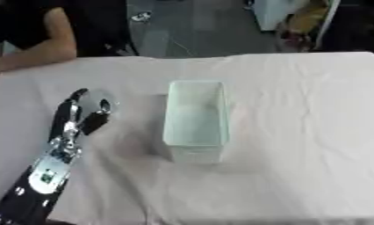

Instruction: Pick up objects on the table and place them in the box.

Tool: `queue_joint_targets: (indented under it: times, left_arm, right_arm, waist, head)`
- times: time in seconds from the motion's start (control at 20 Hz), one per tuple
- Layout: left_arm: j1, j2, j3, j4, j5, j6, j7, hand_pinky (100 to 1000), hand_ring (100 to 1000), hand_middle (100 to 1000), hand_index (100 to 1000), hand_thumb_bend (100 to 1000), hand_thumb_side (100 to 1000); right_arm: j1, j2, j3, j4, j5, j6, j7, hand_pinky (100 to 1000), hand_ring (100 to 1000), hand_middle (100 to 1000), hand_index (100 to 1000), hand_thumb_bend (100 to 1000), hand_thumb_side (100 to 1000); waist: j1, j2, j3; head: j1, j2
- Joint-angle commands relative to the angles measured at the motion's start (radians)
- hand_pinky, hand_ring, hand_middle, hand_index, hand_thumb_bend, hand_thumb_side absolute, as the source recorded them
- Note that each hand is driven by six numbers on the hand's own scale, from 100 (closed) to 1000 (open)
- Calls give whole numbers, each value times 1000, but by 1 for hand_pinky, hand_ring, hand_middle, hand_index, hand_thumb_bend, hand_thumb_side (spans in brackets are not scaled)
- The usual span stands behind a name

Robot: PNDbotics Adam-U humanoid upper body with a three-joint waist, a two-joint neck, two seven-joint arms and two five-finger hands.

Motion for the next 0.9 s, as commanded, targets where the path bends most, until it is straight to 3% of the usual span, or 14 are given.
queue_joint_targets:
  times: [0.05, 0.55, 0.9]
  left_arm:
    - [-35, 8, -1, -30, 74, -22, 23, 100, 142, 288, 639, 100, 410]
    - [-122, -29, -68, -121, 167, -66, -24, 100, 139, 284, 638, 100, 437]
    - [-238, -52, -146, -209, 104, -48, -110, 100, 140, 288, 595, 100, 528]
  right_arm:
    - [-5, -21, -7, -15, 1, 0, 0, 836, 967, 980, 963, 100, 659]
    - [-4, -17, -4, -15, -2, -1, 3, 836, 967, 979, 963, 100, 658]
    - [-6, -13, -1, -15, -5, -2, 7, 836, 967, 979, 963, 100, 657]
  waist:
    - [-2, -7, 0]
    - [-4, -9, -4]
    - [-5, -11, -10]
  head:
    - [7, -1]
    - [13, -1]
    - [21, -1]
